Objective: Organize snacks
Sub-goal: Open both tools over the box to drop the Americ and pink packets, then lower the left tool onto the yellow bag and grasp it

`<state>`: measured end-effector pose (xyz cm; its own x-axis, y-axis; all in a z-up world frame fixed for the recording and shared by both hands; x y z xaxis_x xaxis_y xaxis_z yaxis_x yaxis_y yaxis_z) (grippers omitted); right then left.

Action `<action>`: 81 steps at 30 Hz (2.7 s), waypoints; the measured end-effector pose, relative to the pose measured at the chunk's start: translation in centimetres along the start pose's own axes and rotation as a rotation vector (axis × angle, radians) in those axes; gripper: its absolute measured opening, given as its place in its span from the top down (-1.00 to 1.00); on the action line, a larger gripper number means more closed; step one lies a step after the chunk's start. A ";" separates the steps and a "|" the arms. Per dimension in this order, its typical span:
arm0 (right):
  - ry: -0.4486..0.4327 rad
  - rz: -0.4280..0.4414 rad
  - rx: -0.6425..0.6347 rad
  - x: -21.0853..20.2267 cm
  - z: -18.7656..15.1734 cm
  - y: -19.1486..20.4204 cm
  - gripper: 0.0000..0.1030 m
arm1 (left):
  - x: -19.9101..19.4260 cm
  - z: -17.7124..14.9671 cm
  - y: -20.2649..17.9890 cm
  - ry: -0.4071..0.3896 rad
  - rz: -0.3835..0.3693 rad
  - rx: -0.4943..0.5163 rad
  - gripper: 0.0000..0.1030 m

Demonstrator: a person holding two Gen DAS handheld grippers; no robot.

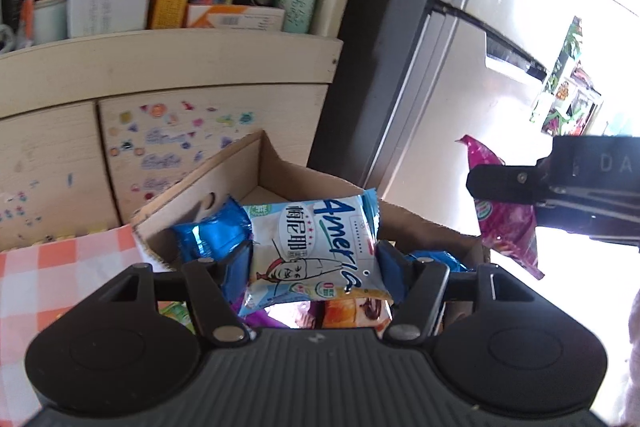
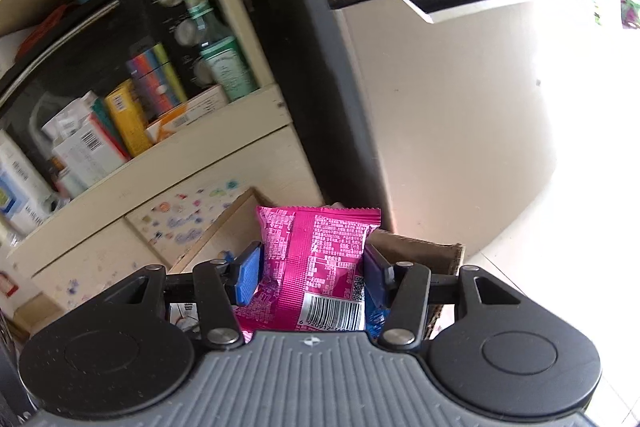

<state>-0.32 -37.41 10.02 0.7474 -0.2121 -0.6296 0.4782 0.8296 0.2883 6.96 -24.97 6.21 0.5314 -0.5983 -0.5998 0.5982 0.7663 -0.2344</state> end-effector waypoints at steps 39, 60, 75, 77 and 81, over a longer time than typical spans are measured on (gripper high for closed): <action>0.111 0.156 -0.235 1.5 -3.9 7.1 -0.82 | -5.6 -1.4 10.5 0.100 0.132 -0.008 -0.88; 0.229 0.210 -0.384 2.6 -8.4 11.0 -0.85 | -1.8 -6.0 14.5 0.269 0.163 -0.010 -0.88; 0.267 0.194 -0.393 3.9 -9.4 11.3 -0.85 | 0.9 -7.5 14.3 0.304 0.169 0.027 -0.66; 0.273 0.195 -0.398 4.1 -9.6 11.4 -0.85 | 0.7 -7.4 14.6 0.299 0.148 -0.005 -0.47; 0.287 0.194 -0.412 4.6 -10.1 11.7 -0.85 | 0.2 -7.3 15.0 0.291 0.143 -0.018 -0.31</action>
<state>4.07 -23.42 3.22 0.6204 0.0669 -0.7815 0.0803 0.9857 0.1481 11.65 -11.89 -2.96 0.4142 -0.3943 -0.8204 0.5178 0.8433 -0.1438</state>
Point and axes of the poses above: each gripper's, at about its wrist camera, not at the fingertips, and x roughly the way its jaws point, y to its left, z to its top, the point moved 6 cm from there along x, roughly the way its jaws point, and after that the axes turned 1 degree about -z, right-handed, at the moved point
